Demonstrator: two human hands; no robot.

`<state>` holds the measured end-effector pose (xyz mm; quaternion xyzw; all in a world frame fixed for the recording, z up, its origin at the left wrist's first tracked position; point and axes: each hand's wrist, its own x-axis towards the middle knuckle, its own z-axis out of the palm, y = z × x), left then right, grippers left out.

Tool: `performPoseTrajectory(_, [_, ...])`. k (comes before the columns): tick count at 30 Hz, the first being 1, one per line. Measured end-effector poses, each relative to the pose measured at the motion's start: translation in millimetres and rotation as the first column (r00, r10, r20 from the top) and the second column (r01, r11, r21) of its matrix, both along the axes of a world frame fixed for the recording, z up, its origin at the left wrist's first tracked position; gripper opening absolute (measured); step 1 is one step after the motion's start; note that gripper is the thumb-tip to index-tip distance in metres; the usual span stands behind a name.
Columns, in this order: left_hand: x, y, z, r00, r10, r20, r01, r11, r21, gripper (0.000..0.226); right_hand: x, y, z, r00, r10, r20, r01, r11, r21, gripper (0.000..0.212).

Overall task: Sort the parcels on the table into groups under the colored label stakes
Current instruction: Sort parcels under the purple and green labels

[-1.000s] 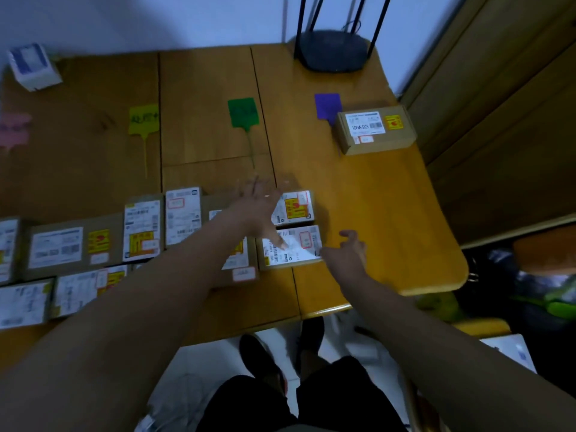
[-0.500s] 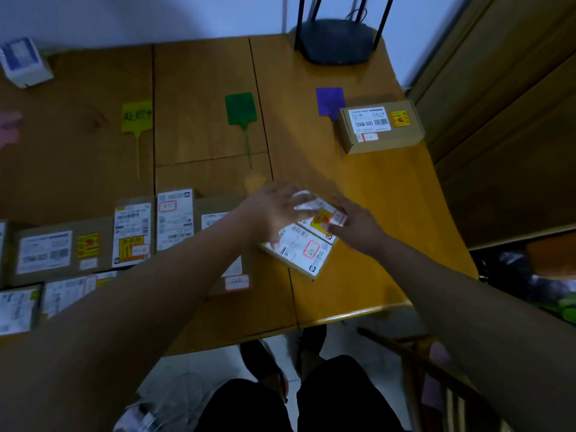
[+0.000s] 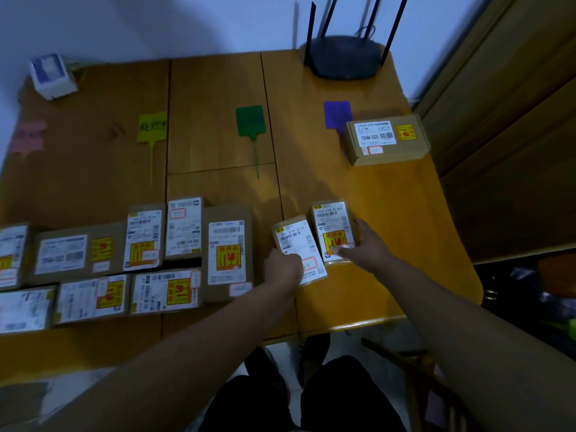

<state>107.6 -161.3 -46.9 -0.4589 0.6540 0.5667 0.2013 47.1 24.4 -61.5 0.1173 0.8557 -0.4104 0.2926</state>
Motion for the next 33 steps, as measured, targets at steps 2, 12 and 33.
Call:
performPoseTrajectory(2, [2.3, 9.4, -3.6, 1.0, 0.013, -0.006, -0.013, 0.998, 0.06, 0.037, 0.6, -1.4, 7.9, 1.0, 0.009, 0.008, -0.009, 0.995, -0.098, 0.101])
performPoseTrajectory(12, [-56.5, -56.8, 75.1, 0.886, 0.18, -0.428, -0.127, 0.98, 0.15, 0.047, -52.8, -23.9, 107.2, 0.983, -0.123, -0.139, 0.048, 0.89, -0.453, 0.061])
performPoseTrajectory(33, [-51.9, -148.1, 201.0, 0.71, 0.049, -0.702, 0.023, 0.995, 0.093, 0.051, -71.4, -62.9, 207.1, 0.986, -0.052, -0.157, -0.063, 0.759, -0.647, 0.061])
